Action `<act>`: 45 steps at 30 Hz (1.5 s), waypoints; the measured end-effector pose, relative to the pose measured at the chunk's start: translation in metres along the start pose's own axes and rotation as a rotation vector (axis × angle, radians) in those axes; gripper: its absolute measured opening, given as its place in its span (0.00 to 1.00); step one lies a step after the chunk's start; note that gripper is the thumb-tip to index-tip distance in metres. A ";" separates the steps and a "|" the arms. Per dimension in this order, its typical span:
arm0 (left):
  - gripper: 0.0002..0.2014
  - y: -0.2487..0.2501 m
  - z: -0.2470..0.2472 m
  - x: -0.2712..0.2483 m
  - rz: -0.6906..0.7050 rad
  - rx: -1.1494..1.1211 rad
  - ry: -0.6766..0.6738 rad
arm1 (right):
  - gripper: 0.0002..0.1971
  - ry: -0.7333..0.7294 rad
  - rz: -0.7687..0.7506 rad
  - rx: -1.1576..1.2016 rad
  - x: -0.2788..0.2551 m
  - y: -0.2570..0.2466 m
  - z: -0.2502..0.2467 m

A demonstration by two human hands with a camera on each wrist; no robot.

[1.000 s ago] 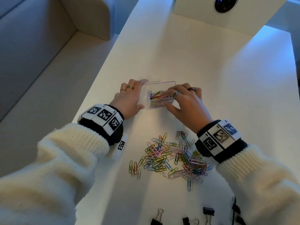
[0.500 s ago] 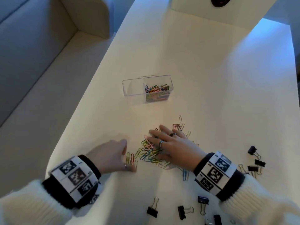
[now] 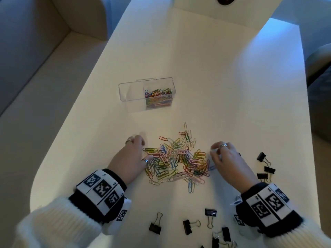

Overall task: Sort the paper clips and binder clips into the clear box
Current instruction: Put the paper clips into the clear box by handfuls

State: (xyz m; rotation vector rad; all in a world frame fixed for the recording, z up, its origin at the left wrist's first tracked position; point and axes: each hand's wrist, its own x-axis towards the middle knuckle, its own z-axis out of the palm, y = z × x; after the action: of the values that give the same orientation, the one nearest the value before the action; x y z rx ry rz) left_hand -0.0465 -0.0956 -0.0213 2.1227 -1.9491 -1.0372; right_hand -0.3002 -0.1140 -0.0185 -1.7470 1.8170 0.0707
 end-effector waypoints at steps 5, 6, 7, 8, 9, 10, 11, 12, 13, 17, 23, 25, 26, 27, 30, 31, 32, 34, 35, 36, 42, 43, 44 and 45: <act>0.16 0.028 0.019 0.005 0.082 -0.059 -0.067 | 0.14 -0.047 -0.069 0.214 -0.005 -0.029 0.016; 0.16 0.031 0.019 0.009 0.092 -0.072 -0.057 | 0.14 -0.035 -0.074 0.239 -0.004 -0.032 0.017; 0.16 0.033 0.017 0.014 0.102 -0.076 -0.032 | 0.14 0.003 -0.083 0.265 -0.003 -0.035 0.015; 0.16 0.034 0.015 0.019 0.112 -0.066 0.001 | 0.14 0.054 -0.102 0.270 0.000 -0.036 0.013; 0.17 0.036 0.012 0.025 0.126 -0.044 0.030 | 0.15 0.100 -0.126 0.253 0.003 -0.038 0.010; 0.19 0.037 0.009 0.031 0.145 -0.017 0.041 | 0.16 0.129 -0.154 0.222 0.008 -0.040 0.007; 0.21 0.039 0.007 0.037 0.164 0.007 0.034 | 0.17 0.135 -0.179 0.194 0.014 -0.043 0.004; 0.24 0.042 0.006 0.041 0.181 0.033 0.014 | 0.19 0.117 -0.197 0.167 0.021 -0.046 0.003; 0.28 0.045 0.006 0.046 0.199 0.069 -0.014 | 0.20 0.086 -0.214 0.126 0.027 -0.049 0.002; 0.38 0.053 0.007 0.057 0.271 0.245 -0.196 | 0.23 -0.067 -0.316 -0.081 0.037 -0.052 0.007; 0.32 0.032 -0.001 0.051 0.337 0.230 -0.290 | 0.17 -0.107 -0.403 0.206 0.017 -0.040 0.005; 0.27 0.023 -0.007 0.043 0.338 0.161 -0.275 | 0.16 -0.033 -0.368 0.243 0.015 -0.037 0.002; 0.26 0.020 -0.011 0.040 0.346 0.129 -0.244 | 0.15 0.006 -0.362 0.231 0.016 -0.037 0.002; 0.25 0.018 -0.017 0.037 0.354 0.100 -0.197 | 0.15 0.028 -0.362 0.206 0.017 -0.037 0.003; 0.23 0.021 -0.039 0.033 0.418 0.015 0.042 | 0.26 -0.026 -0.376 0.008 0.021 -0.046 0.008; 0.22 0.023 -0.048 0.033 0.441 -0.010 0.144 | 0.32 -0.062 -0.378 -0.060 0.022 -0.050 0.009; 0.21 0.025 -0.057 0.035 0.453 -0.032 0.242 | 0.37 -0.090 -0.379 -0.108 0.022 -0.055 0.011; 0.19 0.027 -0.074 0.041 0.450 -0.055 0.408 | 0.42 -0.107 -0.384 -0.151 0.022 -0.064 0.016; 0.18 0.026 -0.081 0.045 0.443 -0.042 0.471 | 0.42 -0.103 -0.386 -0.155 0.022 -0.067 0.019; 0.18 0.025 -0.087 0.050 0.435 -0.016 0.516 | 0.41 -0.097 -0.388 -0.150 0.022 -0.070 0.022; 0.19 0.022 -0.099 0.077 0.299 0.075 0.484 | 0.23 -0.089 -0.395 -0.053 0.022 -0.080 0.030; 0.20 0.022 -0.100 0.081 0.271 0.091 0.460 | 0.21 -0.092 -0.402 -0.020 0.023 -0.079 0.030; 0.22 0.022 -0.100 0.085 0.235 0.114 0.423 | 0.20 -0.095 -0.411 0.009 0.024 -0.079 0.031; 0.24 0.022 -0.100 0.088 0.196 0.140 0.372 | 0.19 -0.093 -0.419 0.029 0.024 -0.078 0.031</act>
State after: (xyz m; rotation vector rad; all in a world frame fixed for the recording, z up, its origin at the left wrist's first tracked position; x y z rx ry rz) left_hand -0.0168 -0.2175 0.0290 1.9607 -2.0329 -0.4456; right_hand -0.2151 -0.1320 -0.0262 -2.0298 1.3491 -0.0431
